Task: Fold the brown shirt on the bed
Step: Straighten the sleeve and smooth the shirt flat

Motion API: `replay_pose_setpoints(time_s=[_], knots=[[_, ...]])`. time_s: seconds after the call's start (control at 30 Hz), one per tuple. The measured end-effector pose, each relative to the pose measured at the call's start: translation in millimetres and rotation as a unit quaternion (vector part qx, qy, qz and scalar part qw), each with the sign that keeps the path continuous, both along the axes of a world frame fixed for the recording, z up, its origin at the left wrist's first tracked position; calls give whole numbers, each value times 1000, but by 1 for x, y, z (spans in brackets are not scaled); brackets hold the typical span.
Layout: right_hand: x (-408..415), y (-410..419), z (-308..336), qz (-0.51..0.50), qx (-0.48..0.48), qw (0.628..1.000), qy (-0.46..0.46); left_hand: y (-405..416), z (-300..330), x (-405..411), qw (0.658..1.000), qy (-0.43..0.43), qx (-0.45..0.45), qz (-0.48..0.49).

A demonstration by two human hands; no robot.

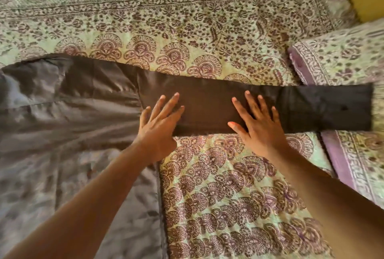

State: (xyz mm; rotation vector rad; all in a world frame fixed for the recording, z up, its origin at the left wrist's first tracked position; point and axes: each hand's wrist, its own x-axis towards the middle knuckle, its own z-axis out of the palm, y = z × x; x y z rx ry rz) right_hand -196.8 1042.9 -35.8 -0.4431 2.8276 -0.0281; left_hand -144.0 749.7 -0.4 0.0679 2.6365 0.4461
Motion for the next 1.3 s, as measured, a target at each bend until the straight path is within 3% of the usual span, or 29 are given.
replay_pose_setpoints(time_s=[0.13, 0.2, 0.37, 0.57, 0.77, 0.9, 1.07, 1.3], knots=[[-6, 14, 0, 89, 15, 996, -1, 91, -15, -27, 997, -9, 71, 14], [-4, 30, -4, 91, 28, 995, 11, 114, -31, -30, 998, -18, 49, 39], [-5, 87, 10, 0, 119, 992, 32, 122, -49, -28, 999, -10, -17, 42], [-11, 112, 27, 117, 130, 984, 35, 126, -49, -31, 997, -30, -47, 51], [-27, 132, 46, 66, 251, 966, 10, 128, -52, -33, 995, -33, -69, 61], [-28, 130, 61, 122, 235, 964, 29, 127, -49, -34, 995, -43, -64, 60], [-40, 176, 66, 128, 241, 960, 65, 127, -47, -34, 995, -46, -65, 55], [-35, 165, 65, 149, 215, 962, 75, 124, -48, -34, 996, -53, -51, 54]])
